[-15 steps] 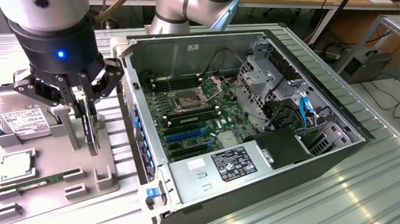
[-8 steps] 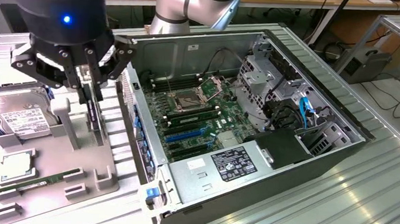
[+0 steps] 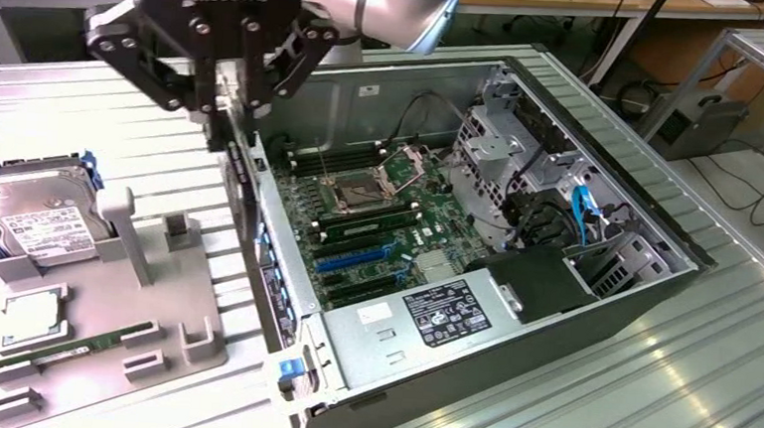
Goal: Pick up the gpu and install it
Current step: 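Pick up the gpu and move the gpu toward the slot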
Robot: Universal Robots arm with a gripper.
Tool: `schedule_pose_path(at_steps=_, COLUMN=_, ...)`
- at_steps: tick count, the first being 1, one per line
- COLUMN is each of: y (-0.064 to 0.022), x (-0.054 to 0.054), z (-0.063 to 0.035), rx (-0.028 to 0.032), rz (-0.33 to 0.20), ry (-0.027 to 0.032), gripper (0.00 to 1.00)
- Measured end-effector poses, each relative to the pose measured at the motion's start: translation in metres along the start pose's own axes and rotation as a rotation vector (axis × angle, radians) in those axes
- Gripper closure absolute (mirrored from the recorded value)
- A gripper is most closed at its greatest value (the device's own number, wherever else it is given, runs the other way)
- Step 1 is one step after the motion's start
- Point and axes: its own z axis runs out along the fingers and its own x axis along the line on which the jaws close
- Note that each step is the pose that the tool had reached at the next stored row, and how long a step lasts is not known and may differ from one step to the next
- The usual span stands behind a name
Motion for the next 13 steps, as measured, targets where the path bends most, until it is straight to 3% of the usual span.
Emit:
schedule_pose_path(at_steps=5, y=-0.0009, x=-0.025, z=-0.0016, rx=-0.0001, rz=0.001, ry=0.0072, gripper=0.74)
schedule_pose_path(at_steps=9, y=-0.0015, x=-0.043, z=-0.0016, rx=0.0005, rz=0.001, ry=0.0085, gripper=0.74)
schedule_pose_path(at_steps=13, y=-0.0001, x=-0.063, z=0.0006, rx=0.0057, rz=0.001, ry=0.0099, gripper=0.74)
